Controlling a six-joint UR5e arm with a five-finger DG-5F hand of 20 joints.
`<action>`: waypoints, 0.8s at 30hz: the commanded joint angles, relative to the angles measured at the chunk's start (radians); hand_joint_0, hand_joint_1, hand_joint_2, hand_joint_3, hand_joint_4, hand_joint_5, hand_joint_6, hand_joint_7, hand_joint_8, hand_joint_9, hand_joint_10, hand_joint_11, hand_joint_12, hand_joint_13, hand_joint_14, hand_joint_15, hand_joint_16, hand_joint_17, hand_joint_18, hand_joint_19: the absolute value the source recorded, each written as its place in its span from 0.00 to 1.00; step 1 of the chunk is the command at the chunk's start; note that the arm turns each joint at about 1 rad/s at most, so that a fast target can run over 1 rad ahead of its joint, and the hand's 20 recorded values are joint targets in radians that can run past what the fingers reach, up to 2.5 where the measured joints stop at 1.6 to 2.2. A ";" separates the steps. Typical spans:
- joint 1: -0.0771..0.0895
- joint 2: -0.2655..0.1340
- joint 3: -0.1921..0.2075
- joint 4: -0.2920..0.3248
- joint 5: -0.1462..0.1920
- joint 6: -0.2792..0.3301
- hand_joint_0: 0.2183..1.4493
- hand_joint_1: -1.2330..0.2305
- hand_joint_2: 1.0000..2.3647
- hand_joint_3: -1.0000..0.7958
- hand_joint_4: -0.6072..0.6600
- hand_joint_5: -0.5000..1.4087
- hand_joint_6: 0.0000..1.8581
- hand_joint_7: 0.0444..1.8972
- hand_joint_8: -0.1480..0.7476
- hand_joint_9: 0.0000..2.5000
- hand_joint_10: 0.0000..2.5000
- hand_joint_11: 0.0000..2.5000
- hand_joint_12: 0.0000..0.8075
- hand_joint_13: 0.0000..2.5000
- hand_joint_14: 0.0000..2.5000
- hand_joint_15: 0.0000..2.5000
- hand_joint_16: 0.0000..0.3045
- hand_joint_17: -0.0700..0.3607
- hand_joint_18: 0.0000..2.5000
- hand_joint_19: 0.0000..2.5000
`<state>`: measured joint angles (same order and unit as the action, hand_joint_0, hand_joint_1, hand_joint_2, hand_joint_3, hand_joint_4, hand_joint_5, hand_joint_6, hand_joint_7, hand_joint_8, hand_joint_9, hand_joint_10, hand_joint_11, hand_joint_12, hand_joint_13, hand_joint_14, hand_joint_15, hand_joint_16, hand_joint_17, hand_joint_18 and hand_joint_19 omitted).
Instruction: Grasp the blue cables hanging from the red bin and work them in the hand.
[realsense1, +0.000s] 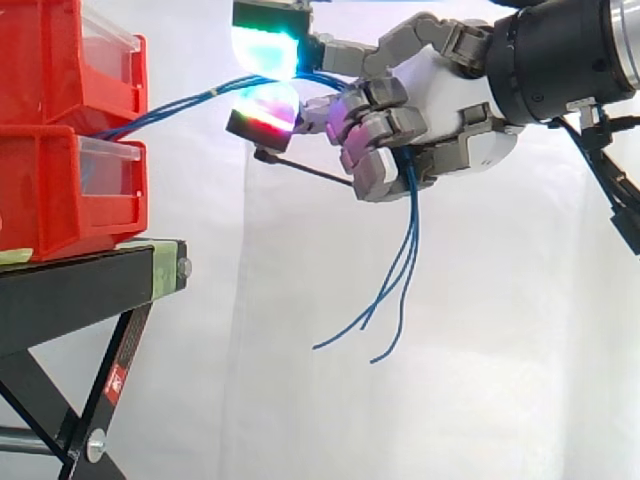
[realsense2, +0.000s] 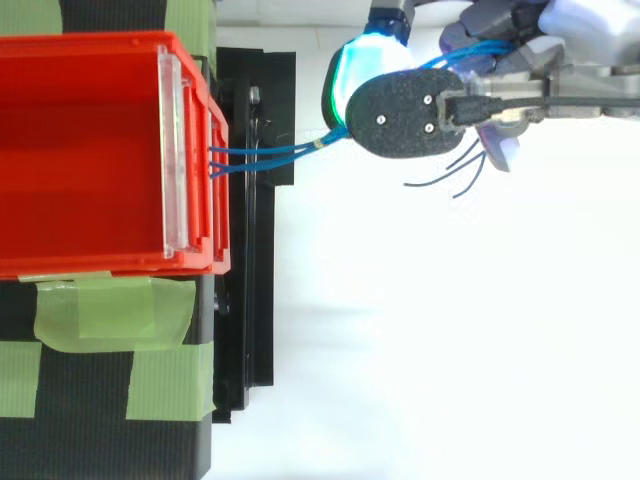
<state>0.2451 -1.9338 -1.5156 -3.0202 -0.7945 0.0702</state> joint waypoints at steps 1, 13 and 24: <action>0.002 -0.001 0.000 -0.003 -0.031 -0.012 0.51 0.41 0.00 0.09 0.63 0.25 0.49 0.57 0.47 0.42 1.00 1.00 0.51 0.51 1.00 0.73 0.14 0.38 0.54 0.45; 0.000 0.001 0.000 -0.026 -0.114 -0.090 0.57 0.41 0.01 0.20 0.63 0.27 0.48 0.57 0.47 0.42 1.00 1.00 0.51 0.51 1.00 0.73 0.14 0.38 0.54 0.45; 0.002 -0.001 0.000 -0.005 -0.110 -0.095 0.62 0.43 0.01 0.38 0.63 0.31 0.28 0.60 0.47 0.42 1.00 1.00 0.51 0.51 1.00 0.73 0.14 0.38 0.54 0.45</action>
<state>0.2465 -1.9331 -1.5159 -3.0318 -0.9059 -0.0244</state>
